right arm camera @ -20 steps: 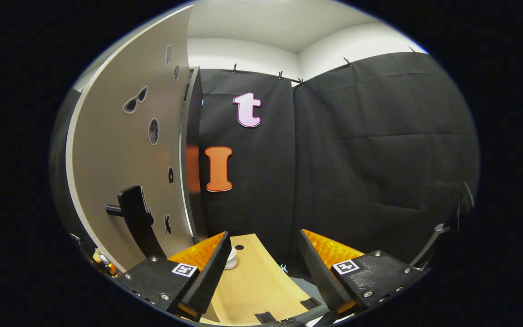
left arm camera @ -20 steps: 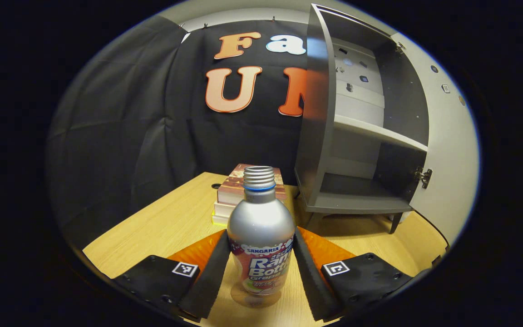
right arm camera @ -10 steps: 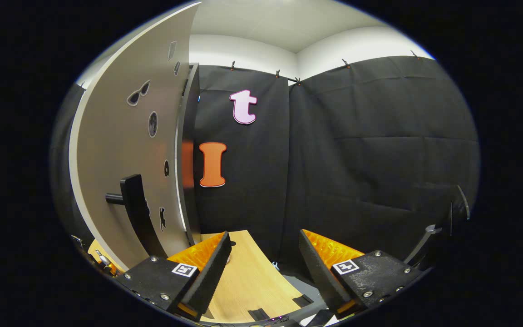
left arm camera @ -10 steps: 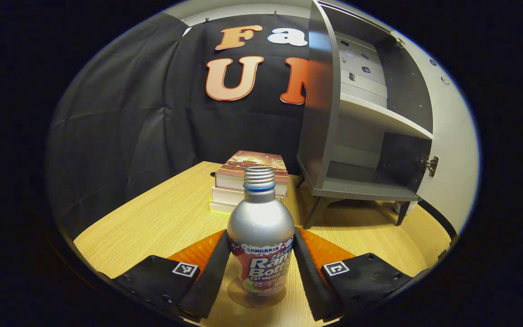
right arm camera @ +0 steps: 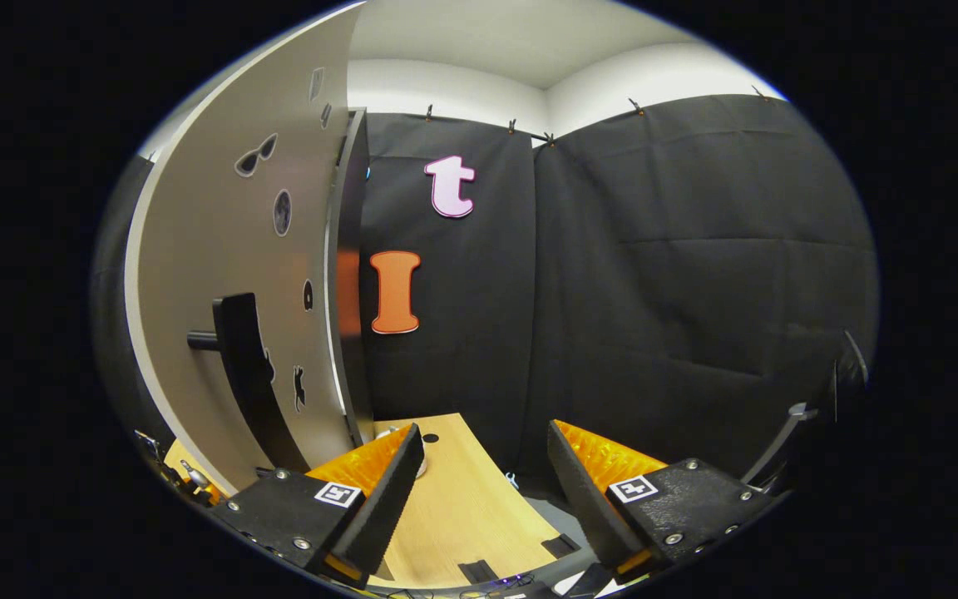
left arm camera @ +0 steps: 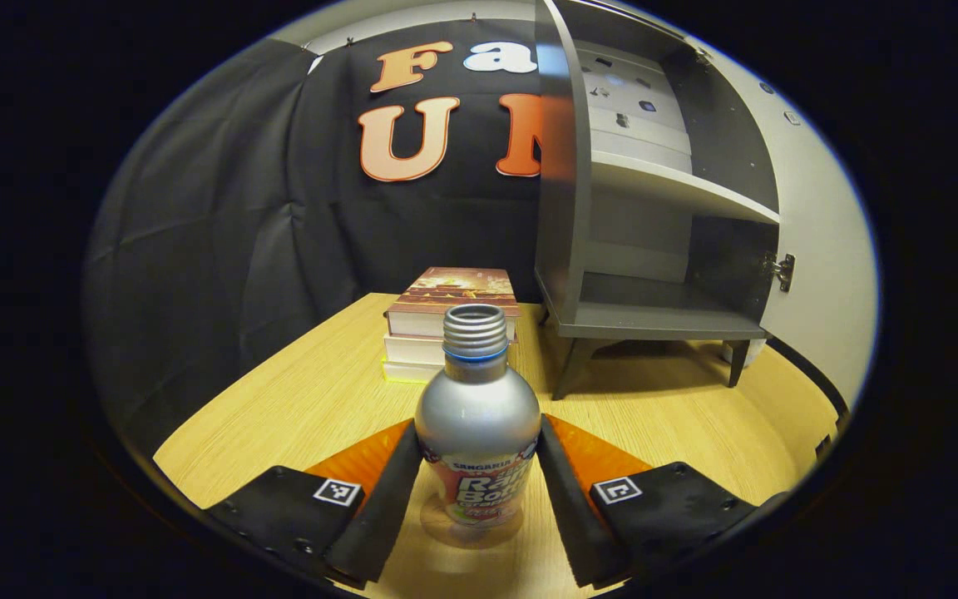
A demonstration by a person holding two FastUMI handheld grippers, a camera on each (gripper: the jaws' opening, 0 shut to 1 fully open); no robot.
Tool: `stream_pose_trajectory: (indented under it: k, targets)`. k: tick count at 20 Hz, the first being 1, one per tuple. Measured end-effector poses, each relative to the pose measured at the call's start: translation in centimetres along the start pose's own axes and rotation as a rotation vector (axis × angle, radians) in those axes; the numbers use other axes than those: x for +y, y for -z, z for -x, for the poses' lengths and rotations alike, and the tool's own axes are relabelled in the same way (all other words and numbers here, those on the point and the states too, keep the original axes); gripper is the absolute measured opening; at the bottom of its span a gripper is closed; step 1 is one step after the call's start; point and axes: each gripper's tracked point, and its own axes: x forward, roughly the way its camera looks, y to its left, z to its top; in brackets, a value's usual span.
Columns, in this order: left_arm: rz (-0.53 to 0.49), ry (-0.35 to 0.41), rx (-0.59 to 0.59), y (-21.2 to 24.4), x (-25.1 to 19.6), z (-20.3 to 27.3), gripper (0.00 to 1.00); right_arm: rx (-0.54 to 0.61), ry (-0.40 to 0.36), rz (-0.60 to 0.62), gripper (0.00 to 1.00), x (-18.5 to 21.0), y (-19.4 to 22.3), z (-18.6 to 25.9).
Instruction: Open the cabinet door with the right hand, grasp the bottle in the cabinet with the left hand and place it on the coaster, then close the cabinet door with the right hand.
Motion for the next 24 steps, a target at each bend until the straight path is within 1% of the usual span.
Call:
stream_pose_trajectory:
  k: [5,6,7,8,11,12,13,15,16,19,20,21,22,24]
  targets:
    - [-0.038,-0.007,0.017,0.4,-0.2,-0.3,0.87,0.014,0.001,-0.005,0.98,-0.7,0.7,-0.1]
    - [-0.042,-0.009,0.015,0.2,-0.2,-0.3,0.89,0.018,0.002,-0.006,0.98,-0.8,1.0,-0.2]
    - [-0.045,-0.011,0.015,0.2,-0.2,-0.2,0.89,0.023,0.002,-0.007,0.98,-1.0,1.3,-0.2]
    - [-0.045,-0.013,0.018,0.2,-0.2,-0.2,0.87,0.028,0.002,-0.008,0.98,-1.0,1.5,-0.2]
    - [-0.041,-0.016,0.024,-0.1,-0.1,0.1,0.88,0.043,0.001,-0.015,0.98,-1.2,2.4,-0.2]
    - [-0.042,-0.016,0.020,-0.5,-0.1,0.5,0.88,0.049,0.000,-0.018,0.93,-1.3,2.8,-0.2]
    - [-0.042,-0.013,0.013,-0.7,-0.4,1.3,0.87,0.057,-0.002,-0.022,0.93,-1.3,3.1,-0.3]
    - [-0.050,-0.006,0.001,-1.4,-0.5,2.1,0.88,0.072,-0.007,-0.030,0.93,-1.4,3.9,-0.3]
    - [-0.055,-0.003,-0.001,-1.7,-0.7,2.5,0.88,0.078,-0.009,-0.033,0.98,-1.4,4.2,-0.2]
    - [-0.078,0.008,-0.026,-2.5,-1.3,3.3,0.88,0.091,-0.013,-0.042,0.98,-1.6,5.0,-0.4]
    - [-0.089,0.007,-0.028,-2.3,-1.4,3.6,0.88,0.102,-0.016,-0.049,0.93,-1.6,5.4,-0.3]
    - [-0.096,0.002,-0.015,-1.7,-1.4,3.5,0.88,0.111,-0.019,-0.054,0.99,-1.6,5.7,-0.4]
    - [-0.102,-0.004,-0.001,-1.5,-1.4,3.7,0.89,0.114,-0.020,-0.056,0.93,-1.6,5.9,-0.4]
    - [-0.108,-0.005,-0.026,-2.7,-1.4,4.1,0.89,0.114,-0.014,-0.054,0.93,-2.1,6.2,-0.4]
